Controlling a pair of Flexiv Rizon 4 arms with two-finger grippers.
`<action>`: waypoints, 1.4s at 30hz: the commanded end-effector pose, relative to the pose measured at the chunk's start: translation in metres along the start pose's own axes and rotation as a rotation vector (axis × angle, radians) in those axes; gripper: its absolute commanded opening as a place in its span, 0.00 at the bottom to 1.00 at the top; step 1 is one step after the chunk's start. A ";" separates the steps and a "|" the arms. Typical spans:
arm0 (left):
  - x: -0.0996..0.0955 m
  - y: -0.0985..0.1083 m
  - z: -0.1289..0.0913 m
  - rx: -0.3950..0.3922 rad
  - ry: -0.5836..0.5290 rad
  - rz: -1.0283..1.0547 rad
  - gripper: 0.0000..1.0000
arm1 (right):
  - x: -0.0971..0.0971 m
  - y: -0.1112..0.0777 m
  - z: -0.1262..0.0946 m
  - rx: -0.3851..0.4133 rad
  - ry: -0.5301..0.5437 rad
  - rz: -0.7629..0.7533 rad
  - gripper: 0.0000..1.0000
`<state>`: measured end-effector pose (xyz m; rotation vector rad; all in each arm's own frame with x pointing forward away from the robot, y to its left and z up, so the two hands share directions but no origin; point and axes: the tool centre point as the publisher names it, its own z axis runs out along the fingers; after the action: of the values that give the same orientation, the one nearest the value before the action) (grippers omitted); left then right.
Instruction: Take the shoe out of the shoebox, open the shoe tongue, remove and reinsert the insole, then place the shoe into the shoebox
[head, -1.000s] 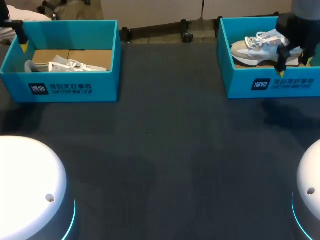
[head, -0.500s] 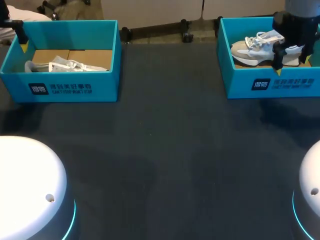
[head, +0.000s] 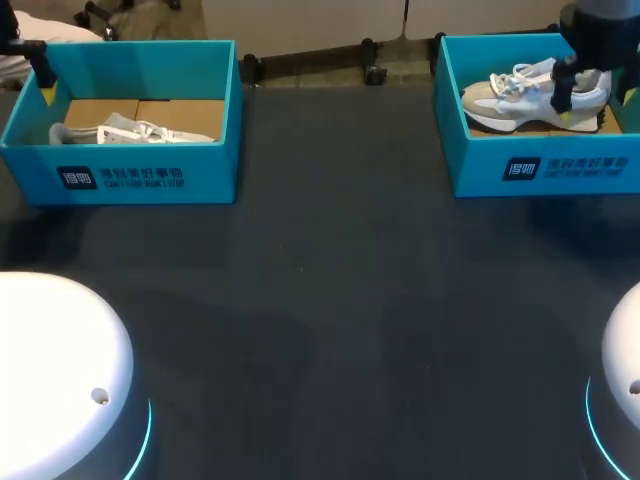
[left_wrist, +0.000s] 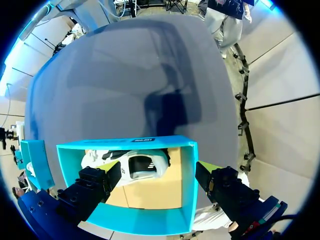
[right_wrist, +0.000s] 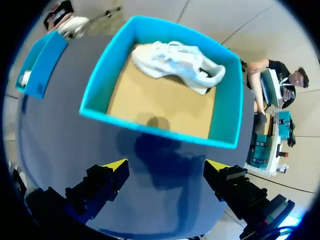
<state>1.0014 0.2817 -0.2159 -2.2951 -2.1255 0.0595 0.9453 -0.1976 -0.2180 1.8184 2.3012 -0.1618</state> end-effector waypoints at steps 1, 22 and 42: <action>0.000 0.000 -0.001 0.000 0.003 0.001 1.00 | -0.013 0.059 0.013 0.064 0.016 -0.004 1.00; 0.000 0.000 -0.001 0.000 0.003 0.001 1.00 | -0.040 0.109 0.020 0.009 0.094 -0.039 1.00; 0.000 0.000 -0.001 0.000 0.003 0.001 1.00 | -0.083 0.170 0.076 0.036 -0.017 0.104 1.00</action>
<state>1.0014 0.2817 -0.2160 -2.2951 -2.1257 0.0596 1.1153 -0.2447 -0.2535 1.9160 2.1799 -0.1779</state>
